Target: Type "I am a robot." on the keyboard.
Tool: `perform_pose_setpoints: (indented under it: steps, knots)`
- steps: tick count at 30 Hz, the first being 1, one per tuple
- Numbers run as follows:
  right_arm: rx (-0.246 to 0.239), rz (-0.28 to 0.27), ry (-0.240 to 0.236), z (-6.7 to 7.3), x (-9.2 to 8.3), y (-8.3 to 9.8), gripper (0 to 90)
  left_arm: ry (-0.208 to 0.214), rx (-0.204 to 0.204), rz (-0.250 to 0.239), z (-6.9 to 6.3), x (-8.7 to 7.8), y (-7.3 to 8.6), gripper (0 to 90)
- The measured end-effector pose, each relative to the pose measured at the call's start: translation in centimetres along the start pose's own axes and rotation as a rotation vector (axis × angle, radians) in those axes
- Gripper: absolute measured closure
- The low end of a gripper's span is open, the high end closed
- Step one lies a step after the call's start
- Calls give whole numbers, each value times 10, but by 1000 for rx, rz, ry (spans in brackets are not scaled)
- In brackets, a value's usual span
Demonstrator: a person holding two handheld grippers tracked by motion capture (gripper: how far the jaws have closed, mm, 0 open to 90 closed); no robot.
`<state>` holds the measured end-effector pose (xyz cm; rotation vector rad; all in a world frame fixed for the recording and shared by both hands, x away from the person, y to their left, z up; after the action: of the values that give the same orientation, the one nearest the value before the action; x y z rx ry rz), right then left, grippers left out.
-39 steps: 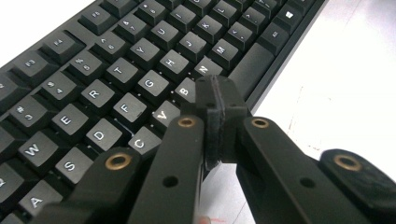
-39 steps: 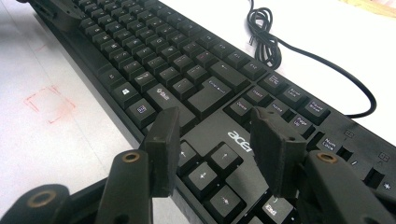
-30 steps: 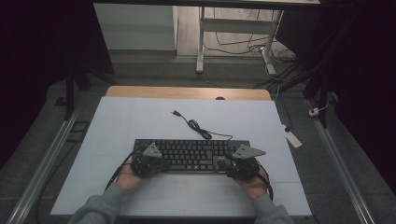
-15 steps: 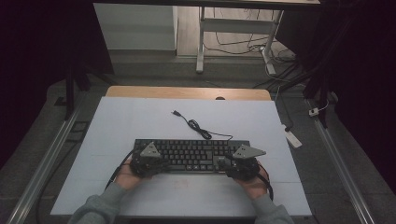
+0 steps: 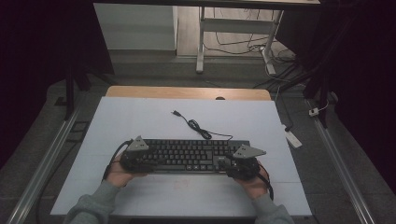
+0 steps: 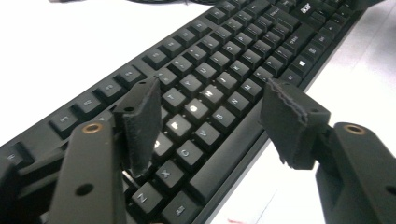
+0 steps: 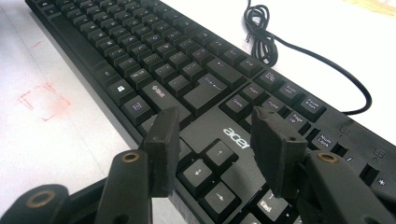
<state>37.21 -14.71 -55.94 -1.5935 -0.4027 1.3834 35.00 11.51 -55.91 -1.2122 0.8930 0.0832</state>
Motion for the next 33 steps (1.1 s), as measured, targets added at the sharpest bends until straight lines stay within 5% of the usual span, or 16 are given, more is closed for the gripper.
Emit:
perform_pose_setpoints:
  steps: [15,33]
  knots:
    - [-4,1,0,0,0,0,523,-9,-35,-13,13,-10,-5,320]
    - [-5,4,0,0,1,0,522,-110,-26,48,38,-12,6,354]
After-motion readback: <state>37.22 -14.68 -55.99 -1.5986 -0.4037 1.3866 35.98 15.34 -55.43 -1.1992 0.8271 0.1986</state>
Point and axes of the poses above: each handheld gripper's, and its own axes: x roughly forward along the jaws, y roughly out of its underside, z roughly to its left, the point moved 10 cm from there along x, roughly forward along the jaws, and after that the axes turned 15 degrees about -y, right-handed, at the moved point
